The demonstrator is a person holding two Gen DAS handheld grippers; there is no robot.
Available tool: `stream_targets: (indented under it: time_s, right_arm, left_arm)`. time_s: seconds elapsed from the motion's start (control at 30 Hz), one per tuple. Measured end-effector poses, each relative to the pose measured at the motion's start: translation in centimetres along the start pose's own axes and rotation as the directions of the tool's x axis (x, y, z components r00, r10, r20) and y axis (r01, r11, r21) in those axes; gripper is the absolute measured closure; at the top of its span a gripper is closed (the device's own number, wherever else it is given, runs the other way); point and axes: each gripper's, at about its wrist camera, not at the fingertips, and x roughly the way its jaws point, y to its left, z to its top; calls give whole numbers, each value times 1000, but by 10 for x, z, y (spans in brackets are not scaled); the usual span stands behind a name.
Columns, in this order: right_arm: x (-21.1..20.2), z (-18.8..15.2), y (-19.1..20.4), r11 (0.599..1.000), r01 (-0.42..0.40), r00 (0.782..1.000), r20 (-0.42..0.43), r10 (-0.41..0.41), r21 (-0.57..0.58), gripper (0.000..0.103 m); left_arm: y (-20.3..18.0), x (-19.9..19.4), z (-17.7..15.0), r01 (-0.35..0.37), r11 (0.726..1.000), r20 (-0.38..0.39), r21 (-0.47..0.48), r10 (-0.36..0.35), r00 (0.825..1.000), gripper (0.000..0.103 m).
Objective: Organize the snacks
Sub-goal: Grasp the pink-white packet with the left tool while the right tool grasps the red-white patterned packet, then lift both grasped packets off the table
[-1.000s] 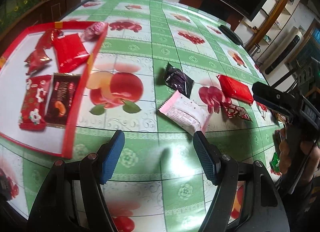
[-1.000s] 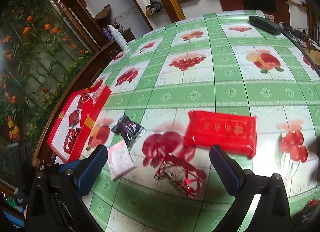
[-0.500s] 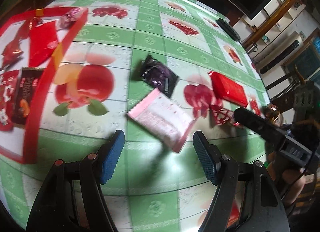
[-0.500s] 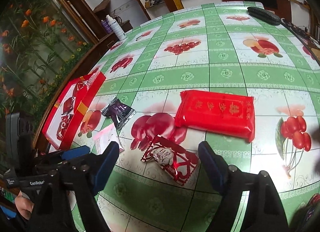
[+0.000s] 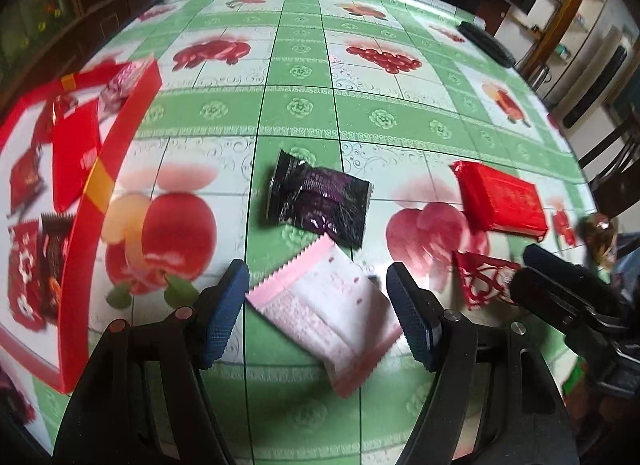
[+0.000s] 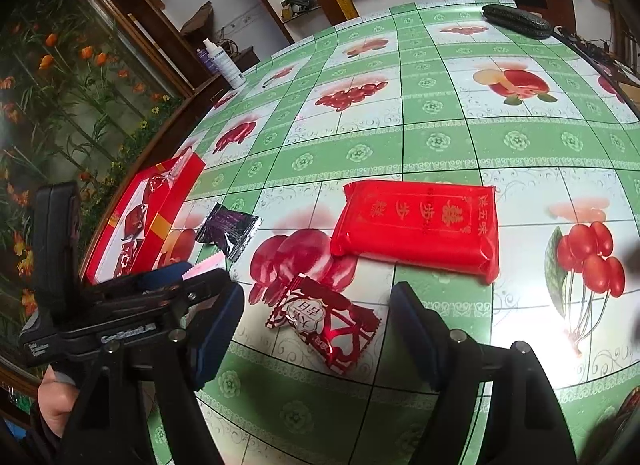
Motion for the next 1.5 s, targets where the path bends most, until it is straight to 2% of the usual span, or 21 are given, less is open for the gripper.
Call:
stream_targets:
  time_s: [0.17, 0.33, 0.47, 0.73, 0.8, 0.87, 1.13, 1.17, 1.2, 1.23, 1.27, 1.3, 1.5]
  right_arm:
    - [1, 0, -3, 1000, 10, 1000, -9, -10, 1, 25]
    - [6, -1, 3, 999, 39, 999, -22, -39, -32, 25]
    - [10, -2, 17, 993, 57, 998, -32, -61, -107, 25]
    - [22, -12, 45, 954, 118, 987, -78, -144, -275, 25]
    - [25, -15, 50, 945, 133, 983, -85, -165, -298, 31]
    - [26, -17, 53, 940, 131, 981, -97, -170, -315, 33]
    - [28, -14, 54, 929, 177, 974, -76, -213, -326, 34]
    - [30, -14, 55, 927, 179, 973, -79, -216, -328, 38]
    - [32, -14, 54, 927, 183, 972, -78, -220, -328, 41]
    - [32, -14, 55, 922, 199, 971, -62, -232, -333, 51]
    - [32, -14, 55, 919, 211, 969, -53, -241, -334, 62]
    - [32, -13, 55, 918, 215, 969, -47, -244, -332, 66]
    - [30, -12, 51, 937, 211, 975, -8, -222, -277, 68]
  left_arm:
    - [-11, 5, -4, -57, 993, 20, 104, 55, 998, 31]
    - [2, -1, -9, -39, 991, 5, 129, 39, 999, 31]
    - [18, -10, -19, 16, 990, -7, 137, -16, 1000, 31]
    - [27, -14, -26, 21, 984, 4, 174, -22, 1000, 31]
    - [24, -12, -26, 11, 981, 8, 194, -12, 1000, 31]
    - [21, -11, -26, -2, 975, 9, 224, 0, 1000, 31]
    - [19, -13, -29, 22, 961, -11, 277, -20, 1000, 31]
    - [19, -13, -30, 23, 959, -7, 282, -22, 1000, 32]
    - [19, -13, -31, 26, 958, -4, 284, -26, 1000, 36]
    - [18, -15, -32, 30, 956, 7, 293, -34, 999, 48]
    - [18, -16, -32, 35, 954, 11, 297, -40, 999, 55]
    - [17, -17, -32, 35, 952, 12, 303, -40, 999, 57]
    - [16, -18, -35, 42, 951, 30, 307, -54, 998, 61]
